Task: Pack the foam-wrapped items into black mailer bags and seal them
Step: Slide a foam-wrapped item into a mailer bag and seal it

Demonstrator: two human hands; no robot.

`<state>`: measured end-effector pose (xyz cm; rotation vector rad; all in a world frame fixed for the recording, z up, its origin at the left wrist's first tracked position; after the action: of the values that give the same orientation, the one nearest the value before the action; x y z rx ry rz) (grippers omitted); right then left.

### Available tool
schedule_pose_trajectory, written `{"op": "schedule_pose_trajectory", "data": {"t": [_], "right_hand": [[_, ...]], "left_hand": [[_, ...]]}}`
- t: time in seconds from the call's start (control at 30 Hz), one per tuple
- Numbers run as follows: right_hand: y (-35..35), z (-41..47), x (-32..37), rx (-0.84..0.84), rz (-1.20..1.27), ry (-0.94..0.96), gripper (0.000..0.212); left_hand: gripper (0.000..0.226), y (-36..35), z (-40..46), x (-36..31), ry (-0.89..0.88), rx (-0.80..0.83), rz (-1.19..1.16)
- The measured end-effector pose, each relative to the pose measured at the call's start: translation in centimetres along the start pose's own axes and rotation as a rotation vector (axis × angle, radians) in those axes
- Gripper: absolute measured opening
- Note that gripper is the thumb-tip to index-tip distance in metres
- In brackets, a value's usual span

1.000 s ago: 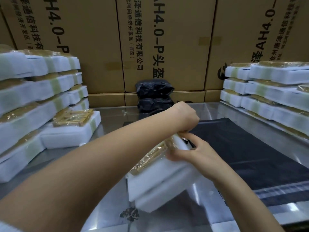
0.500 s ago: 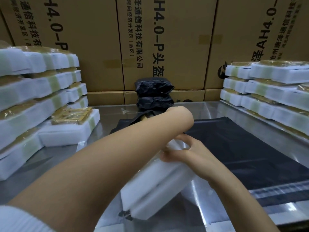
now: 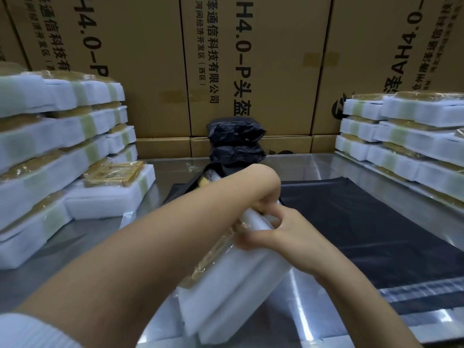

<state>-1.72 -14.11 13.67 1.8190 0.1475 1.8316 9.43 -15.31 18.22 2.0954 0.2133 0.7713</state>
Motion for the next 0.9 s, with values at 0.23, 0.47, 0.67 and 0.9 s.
{"op": "schedule_pose_trajectory", "data": {"t": [0.23,0.47,0.67,0.9], "right_hand": [[1.0,-0.6,-1.4,-0.001,0.165,-0.024,0.044],[1.9,-0.6,-4.3,0.006,0.321,-0.225,0.047],[1.0,0.4,-5.3,-0.005,0.521,-0.324,0.022],[0.2,2.1,-6.2,-0.066,0.833,-0.361,0.049]], "left_hand": [[0.024,0.5,-1.5,2.7,-0.283,-0.452,-0.514],[0.062,-5.6,-3.2,9.6,-0.025,-0.633,-0.468],[0.030,-9.0,-3.0,8.7,0.155,-0.756,-0.242],[0.029,-7.2,-4.7,8.8,0.072,-0.715,-0.341]]}}
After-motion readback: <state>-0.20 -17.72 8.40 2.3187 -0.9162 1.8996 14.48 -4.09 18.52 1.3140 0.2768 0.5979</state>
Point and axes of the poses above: each hand's wrist, its own z-axis towards the middle knuckle, its own y-axis out of the back of the hand, x = y × z, the point moved 3 cm from there along z, towards the middle knuckle, and after that the axes turned 2 degrees about z, right-handed, at the moved point
